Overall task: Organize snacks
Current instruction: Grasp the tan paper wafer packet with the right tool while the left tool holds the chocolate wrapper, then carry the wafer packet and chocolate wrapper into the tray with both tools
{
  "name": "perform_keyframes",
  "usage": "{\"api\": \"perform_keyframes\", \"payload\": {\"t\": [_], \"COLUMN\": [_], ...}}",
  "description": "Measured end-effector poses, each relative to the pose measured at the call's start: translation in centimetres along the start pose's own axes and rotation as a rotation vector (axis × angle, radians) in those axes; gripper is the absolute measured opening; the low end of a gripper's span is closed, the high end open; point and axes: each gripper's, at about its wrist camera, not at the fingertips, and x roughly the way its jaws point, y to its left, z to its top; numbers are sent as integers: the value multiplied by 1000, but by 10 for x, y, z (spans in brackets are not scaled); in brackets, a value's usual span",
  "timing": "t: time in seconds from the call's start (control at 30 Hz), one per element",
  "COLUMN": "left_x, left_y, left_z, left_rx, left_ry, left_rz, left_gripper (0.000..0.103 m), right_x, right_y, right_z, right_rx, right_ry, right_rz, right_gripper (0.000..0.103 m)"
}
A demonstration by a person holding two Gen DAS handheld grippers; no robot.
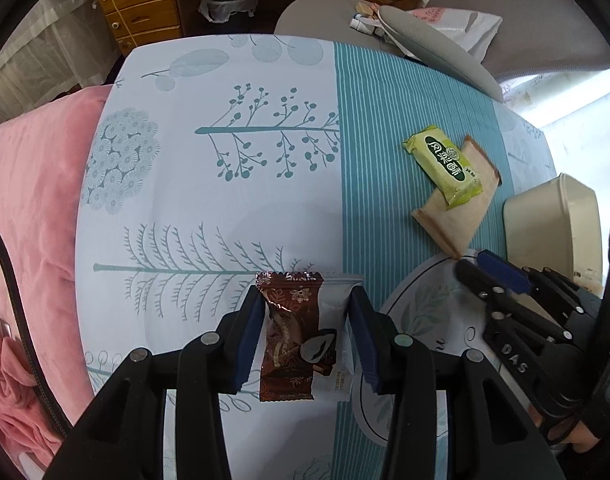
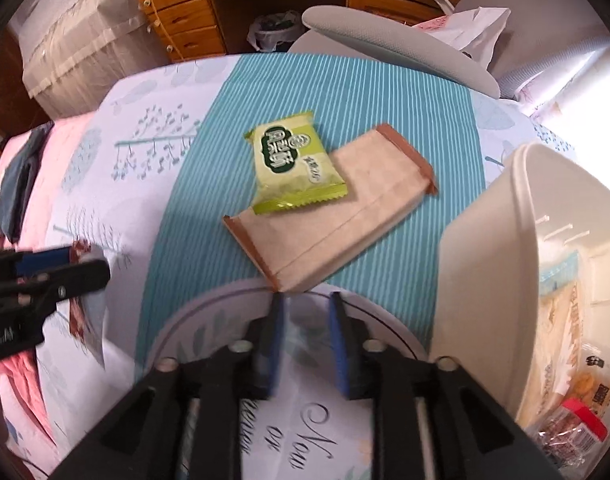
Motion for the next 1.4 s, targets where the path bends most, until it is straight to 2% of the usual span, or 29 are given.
{"api": "perform_keyframes", "payload": {"t": [0.1,0.2,0.27,0.47,0.63,0.8,0.93,1.0,1.1,1.4], "left_x": [-6,-11,-16,-28,-37,-46,-53,-57,-62,-78], "left_y": [3,7,9,13,19,25,28,30,33,38], "left_z": [-1,-1,-1,4,2,-2,-5,-8,-12,-29], "left_rx": [-12,-26,-34,-58,-77,-89,-97,-99,-105,-106], "left_ry": [-6,-11,-18,-42,-56,-64,-72,-74,-75,-86], "left_rz": [1,1,2,1,-2,-9,-15,-19,-25,-45], "left_gripper": [42,42,42,42,42,42,42,42,42,42], "right_x": [1,3,8,16,19,29,32,31,29,21], "right_y": [-1,-1,-5,-9,-11,-1,2,4,4,7], "right_z": [6,10,14,19,29,45,47,42,42,24], "right_rx": [67,156,233,403,496,461,429,430,413,413], "right_ry": [-4,1,8,-44,-116,-118,-103,-100,-90,-22], "right_rz": [26,43,45,32,-32,-140,-190,-189,-180,-149], "right_gripper": [61,72,75,77,79,80,80,79,68,61]}}
